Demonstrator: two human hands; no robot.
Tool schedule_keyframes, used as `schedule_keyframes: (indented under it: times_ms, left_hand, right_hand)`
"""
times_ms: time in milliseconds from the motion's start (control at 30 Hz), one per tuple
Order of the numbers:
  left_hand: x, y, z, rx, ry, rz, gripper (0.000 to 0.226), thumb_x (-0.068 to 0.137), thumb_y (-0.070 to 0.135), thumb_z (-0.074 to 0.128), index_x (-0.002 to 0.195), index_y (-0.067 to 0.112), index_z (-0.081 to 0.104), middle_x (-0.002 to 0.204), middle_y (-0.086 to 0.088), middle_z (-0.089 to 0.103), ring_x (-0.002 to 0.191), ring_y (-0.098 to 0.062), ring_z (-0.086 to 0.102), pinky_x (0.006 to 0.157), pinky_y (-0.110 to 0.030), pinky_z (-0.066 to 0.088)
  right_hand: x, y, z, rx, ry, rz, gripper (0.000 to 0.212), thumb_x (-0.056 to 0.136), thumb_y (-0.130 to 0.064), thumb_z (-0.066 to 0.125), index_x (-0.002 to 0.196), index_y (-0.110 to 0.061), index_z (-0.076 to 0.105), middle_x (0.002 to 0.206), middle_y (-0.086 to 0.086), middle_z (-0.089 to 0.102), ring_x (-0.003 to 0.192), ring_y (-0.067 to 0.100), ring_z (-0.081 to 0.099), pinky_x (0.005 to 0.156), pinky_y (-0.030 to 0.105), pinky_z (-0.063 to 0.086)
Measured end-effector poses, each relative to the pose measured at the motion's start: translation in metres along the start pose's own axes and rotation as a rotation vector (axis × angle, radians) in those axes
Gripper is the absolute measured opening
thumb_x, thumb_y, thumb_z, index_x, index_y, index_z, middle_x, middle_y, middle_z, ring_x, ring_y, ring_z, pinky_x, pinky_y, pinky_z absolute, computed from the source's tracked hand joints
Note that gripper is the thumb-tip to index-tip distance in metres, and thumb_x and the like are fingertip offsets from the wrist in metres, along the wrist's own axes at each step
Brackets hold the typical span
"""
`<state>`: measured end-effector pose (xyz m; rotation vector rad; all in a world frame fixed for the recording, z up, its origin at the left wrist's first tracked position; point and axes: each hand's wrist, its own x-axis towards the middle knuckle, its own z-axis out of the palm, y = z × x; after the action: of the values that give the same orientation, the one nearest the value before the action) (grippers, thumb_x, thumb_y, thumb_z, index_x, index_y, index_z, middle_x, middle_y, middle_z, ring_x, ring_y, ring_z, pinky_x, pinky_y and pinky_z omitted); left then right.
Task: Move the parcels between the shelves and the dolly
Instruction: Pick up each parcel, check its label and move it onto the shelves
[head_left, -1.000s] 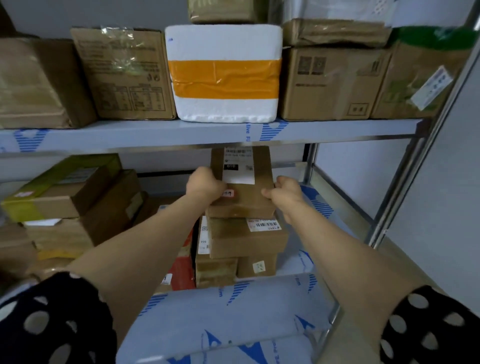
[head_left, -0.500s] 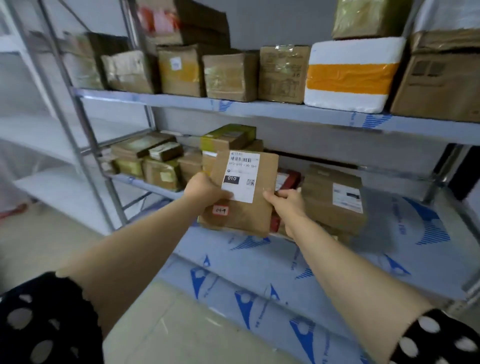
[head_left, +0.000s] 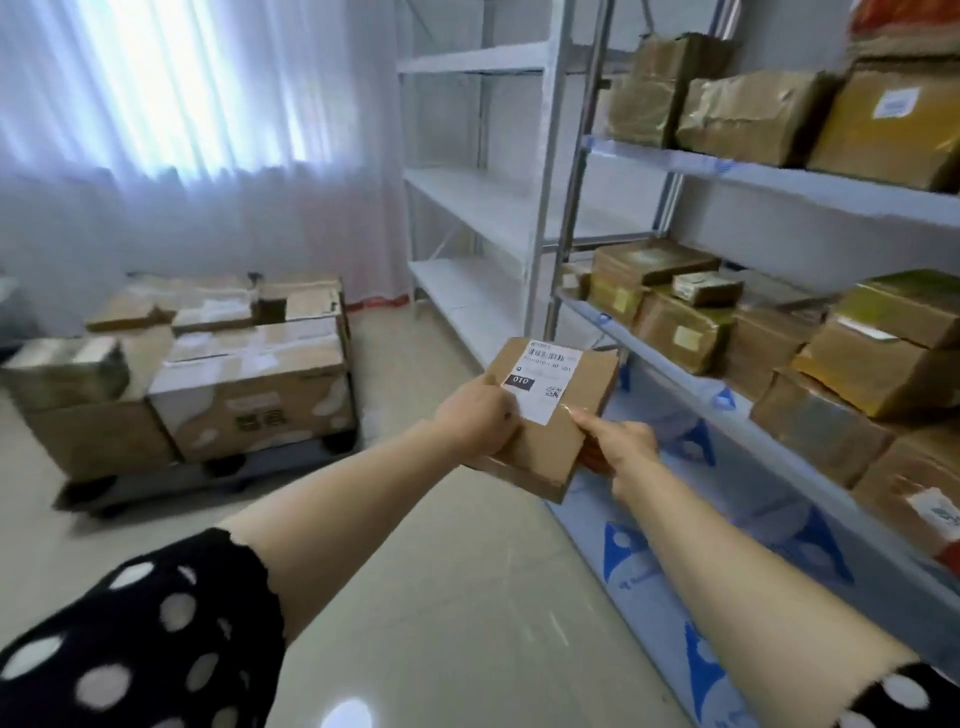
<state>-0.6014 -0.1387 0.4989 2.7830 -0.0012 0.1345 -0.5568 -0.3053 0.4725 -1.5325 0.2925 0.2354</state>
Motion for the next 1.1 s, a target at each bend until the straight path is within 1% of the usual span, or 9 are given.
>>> schedule_keyframes:
  times_ms: [67,233,333,433,533,667,867,1000,1100]
  left_hand:
    - [-0.011,-0.063,-0.018,0.020,-0.017,0.012,0.030,0.095,0.030,0.048,0.103,0.008,0.066,0.111,-0.008,0.057,0.110,-0.024,0.052,0.082,-0.028,0.037]
    - [-0.047,-0.208,-0.066,0.110,-0.033,-0.019,0.067,0.076,0.070,0.057,0.115,0.016,0.057,0.120,0.003,0.047,0.104,-0.018,0.042,0.090,-0.034,0.040]
    - [-0.065,-0.287,-0.093,0.175,-0.042,-0.091,0.076,0.072,0.069,0.063,0.127,0.017,0.050,0.131,0.004,0.040,0.111,-0.018,0.040,0.097,-0.036,0.042]
    - [-0.071,-0.353,-0.111,0.124,-0.009,-0.184,0.056,0.089,0.059,0.049,0.121,0.014,0.057,0.130,0.000,0.047,0.114,-0.023,0.046,0.096,-0.038,0.041]
    - [-0.063,-0.413,-0.121,0.078,0.140,-0.312,0.035,0.099,0.038,0.043,0.110,0.010,0.060,0.121,-0.003,0.055,0.112,-0.023,0.052,0.090,-0.034,0.043]
    - [-0.042,-0.497,-0.134,0.066,0.239,-0.649,0.036,0.097,0.037,0.045,0.119,0.010,0.056,0.126,-0.008,0.052,0.116,-0.026,0.049,0.094,-0.038,0.045]
    - [0.001,-0.610,-0.169,-0.003,0.221,-0.937,0.019,0.095,0.030,0.053,0.091,0.011,0.053,0.094,-0.006,0.060,0.084,-0.023,0.054,0.067,-0.032,0.040]
    - [0.026,-0.691,-0.196,-0.085,0.260,-1.089,0.022,0.092,0.028,0.059,0.091,0.006,0.063,0.094,-0.010,0.065,0.087,-0.028,0.061,0.076,-0.036,0.051]
    - [0.035,-0.750,-0.212,-0.128,0.321,-1.166,0.021,0.086,0.026,0.063,0.093,0.007,0.065,0.098,-0.013,0.067,0.091,-0.031,0.062,0.079,-0.039,0.053]
  right_hand:
    - [0.001,0.004,0.072,0.029,-0.079,0.043,0.020,0.080,-0.014,0.075,0.091,-0.005,0.062,0.082,0.010,0.065,0.062,0.017,0.060,0.041,0.018,0.049]
    - [0.002,0.023,0.248,0.052,-0.258,0.107,0.033,0.080,-0.015,0.076,0.108,-0.003,0.065,0.081,0.007,0.065,0.068,0.019,0.063,0.056,0.029,0.054]
    - [-0.001,0.035,0.339,0.038,-0.345,0.132,0.033,0.079,-0.016,0.077,0.107,-0.003,0.065,0.088,0.010,0.068,0.074,0.022,0.066,0.063,0.033,0.057]
    - [-0.004,0.047,0.411,0.023,-0.403,0.161,0.035,0.077,-0.017,0.078,0.107,-0.004,0.066,0.099,0.012,0.071,0.084,0.026,0.069,0.071,0.038,0.059]
    - [0.003,0.055,0.471,-0.024,-0.457,0.178,0.031,0.078,-0.018,0.078,0.103,-0.004,0.066,0.096,0.011,0.072,0.083,0.027,0.069,0.062,0.035,0.058]
    - [0.026,0.062,0.548,-0.085,-0.558,0.183,0.013,0.084,-0.015,0.071,0.090,-0.006,0.063,0.086,0.009,0.068,0.071,0.022,0.066,0.044,0.023,0.050]
    - [0.080,0.067,0.678,-0.145,-0.696,0.188,0.016,0.085,-0.018,0.071,0.098,-0.009,0.066,0.100,0.011,0.071,0.093,0.028,0.068,0.085,0.044,0.056]
    - [0.109,0.067,0.772,-0.178,-0.781,0.168,0.014,0.088,-0.017,0.067,0.100,-0.010,0.069,0.105,0.012,0.071,0.093,0.027,0.068,0.086,0.044,0.056]
    - [0.115,0.068,0.839,-0.240,-0.852,0.158,0.023,0.090,-0.013,0.061,0.113,-0.011,0.064,0.109,0.008,0.069,0.094,0.022,0.067,0.071,0.033,0.057]
